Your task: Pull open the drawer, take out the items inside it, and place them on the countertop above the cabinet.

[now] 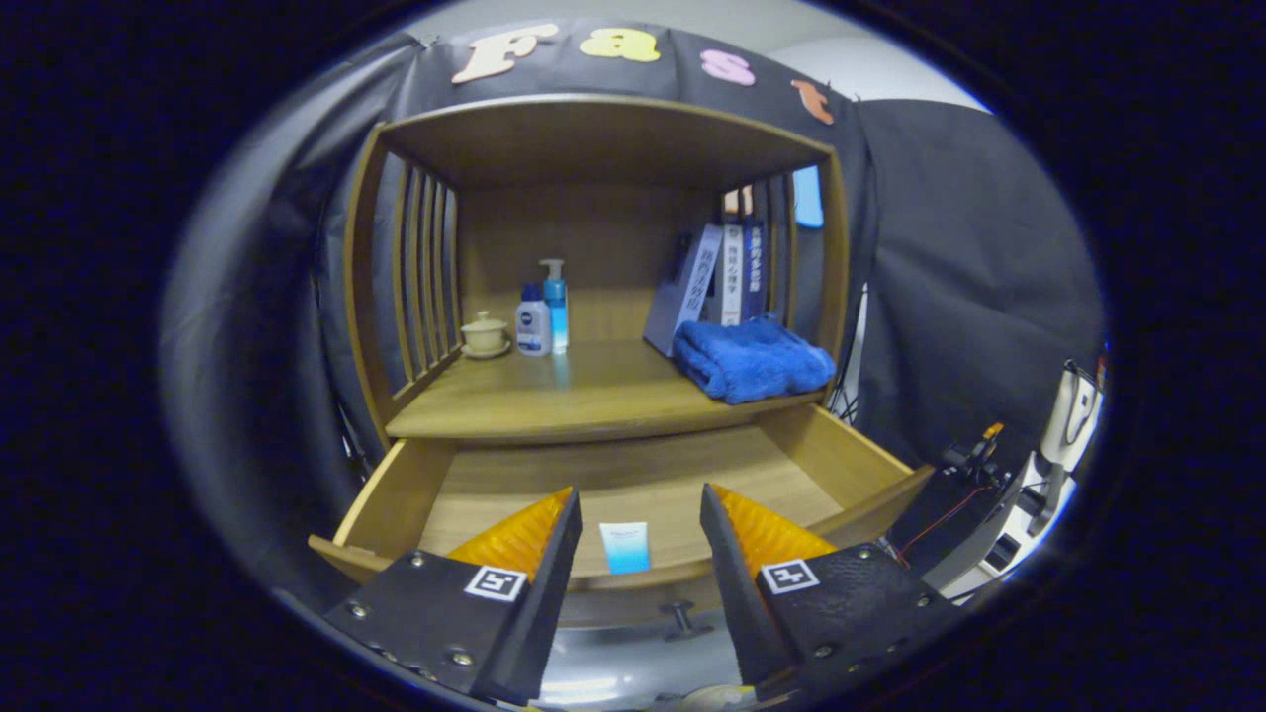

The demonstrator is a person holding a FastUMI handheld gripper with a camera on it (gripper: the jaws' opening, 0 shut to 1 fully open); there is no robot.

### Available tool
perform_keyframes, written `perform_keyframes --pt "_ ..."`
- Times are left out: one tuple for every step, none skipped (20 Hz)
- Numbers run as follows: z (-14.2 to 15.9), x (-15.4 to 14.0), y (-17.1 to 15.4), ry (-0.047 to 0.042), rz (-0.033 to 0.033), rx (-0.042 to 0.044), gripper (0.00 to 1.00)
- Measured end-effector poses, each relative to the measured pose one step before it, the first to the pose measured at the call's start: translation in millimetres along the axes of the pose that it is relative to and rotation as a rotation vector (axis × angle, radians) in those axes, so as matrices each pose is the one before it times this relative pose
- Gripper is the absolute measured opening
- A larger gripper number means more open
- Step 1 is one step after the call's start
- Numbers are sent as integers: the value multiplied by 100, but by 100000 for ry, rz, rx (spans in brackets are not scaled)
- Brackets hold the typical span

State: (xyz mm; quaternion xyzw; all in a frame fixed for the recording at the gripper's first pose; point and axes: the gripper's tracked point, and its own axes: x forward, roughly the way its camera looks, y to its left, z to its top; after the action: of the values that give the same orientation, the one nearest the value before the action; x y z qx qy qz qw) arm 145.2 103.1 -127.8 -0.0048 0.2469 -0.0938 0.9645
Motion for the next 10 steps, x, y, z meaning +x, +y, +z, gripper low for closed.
perform_keyframes --pt "-333 1333 -80 5548 -2391 -1150 71" --pt "-45 947 111 4604 -1151 -323 71" --pt "96 994 201 4049 -1043 1352 71" --pt "30 1000 141 4140 -589 1989 71" --pt "-85 876 -5 4592 -1334 1367 71" --pt "-499 1478 -356 4911 -575 -644 71" --pt "-646 1108 -204 6989 -2563 -3039 71" --pt "-406 997 -452 5493 -1204 -3330 71" --pt "-634 1056 47 5293 593 -2226 72" --pt "-695 827 143 3180 847 -90 72"
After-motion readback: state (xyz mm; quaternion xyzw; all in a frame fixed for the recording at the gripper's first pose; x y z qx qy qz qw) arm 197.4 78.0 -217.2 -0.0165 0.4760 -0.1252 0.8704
